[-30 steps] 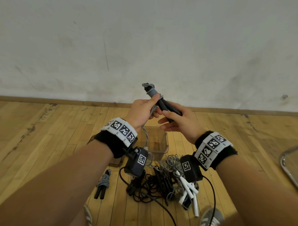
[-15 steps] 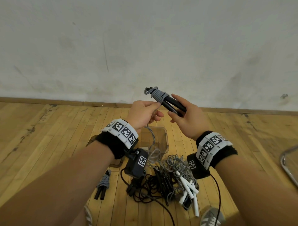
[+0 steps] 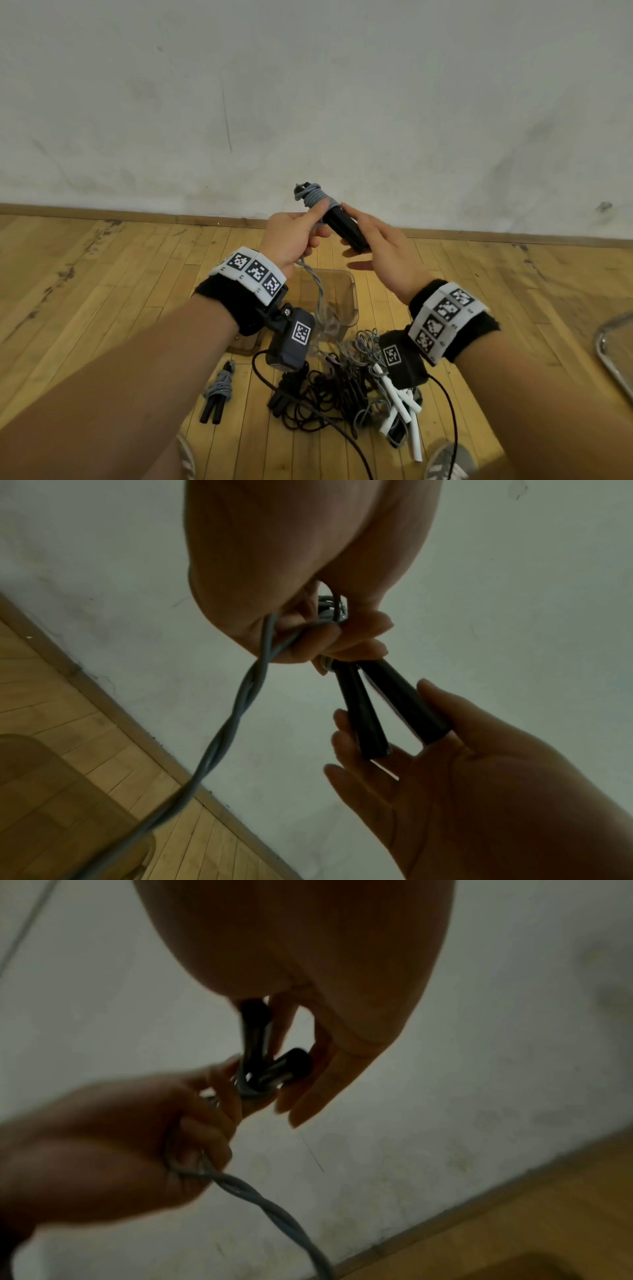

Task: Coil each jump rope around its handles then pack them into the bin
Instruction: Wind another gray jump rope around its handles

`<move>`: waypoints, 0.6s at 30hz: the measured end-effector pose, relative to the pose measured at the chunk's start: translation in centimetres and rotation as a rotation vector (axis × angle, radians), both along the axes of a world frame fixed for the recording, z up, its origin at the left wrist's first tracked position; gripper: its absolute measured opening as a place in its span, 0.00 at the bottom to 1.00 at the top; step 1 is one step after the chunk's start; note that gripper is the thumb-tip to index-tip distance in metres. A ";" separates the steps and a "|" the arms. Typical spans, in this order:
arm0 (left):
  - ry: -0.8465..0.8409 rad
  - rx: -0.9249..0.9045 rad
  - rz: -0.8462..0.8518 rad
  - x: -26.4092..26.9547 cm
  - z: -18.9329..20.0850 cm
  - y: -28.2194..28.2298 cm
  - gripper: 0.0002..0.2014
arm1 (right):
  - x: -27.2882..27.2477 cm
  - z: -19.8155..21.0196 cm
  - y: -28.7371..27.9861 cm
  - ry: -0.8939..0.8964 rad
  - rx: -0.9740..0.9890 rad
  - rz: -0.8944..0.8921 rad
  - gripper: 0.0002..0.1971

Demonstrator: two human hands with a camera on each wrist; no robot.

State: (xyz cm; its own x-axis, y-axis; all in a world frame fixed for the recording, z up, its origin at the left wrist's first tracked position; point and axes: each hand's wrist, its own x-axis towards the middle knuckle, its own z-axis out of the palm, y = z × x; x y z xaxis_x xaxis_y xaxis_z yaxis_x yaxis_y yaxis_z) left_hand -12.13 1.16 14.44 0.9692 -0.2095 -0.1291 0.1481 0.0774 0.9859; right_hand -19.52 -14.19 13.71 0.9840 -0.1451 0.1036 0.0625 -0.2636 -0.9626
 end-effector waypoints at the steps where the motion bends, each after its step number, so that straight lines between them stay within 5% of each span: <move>1: -0.007 -0.006 -0.013 0.0 0.0 0.0 0.16 | 0.0 0.4 -0.2 0.067 0.126 0.017 0.18; 5: -0.041 -0.017 -0.069 -0.3 0.2 -0.2 0.17 | 0.0 0.5 -0.4 0.199 0.274 0.116 0.18; 11: -0.080 0.056 -0.121 -0.7 0.2 -0.2 0.19 | 0.1 0.5 -0.4 0.014 0.180 0.042 0.09; 18: -0.097 0.062 -0.043 -1.1 -0.1 -0.8 0.16 | 0.5 -0.7 -1.4 -0.128 -0.306 -0.123 0.25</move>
State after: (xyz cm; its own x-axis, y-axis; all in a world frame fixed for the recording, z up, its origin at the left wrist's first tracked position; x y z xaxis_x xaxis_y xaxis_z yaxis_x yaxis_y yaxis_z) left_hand -13.24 0.40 14.33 0.9681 -0.2458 -0.0487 0.0532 0.0119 0.9985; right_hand -18.97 -15.56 12.97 0.9373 -0.2053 0.2816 0.1269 -0.5515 -0.8245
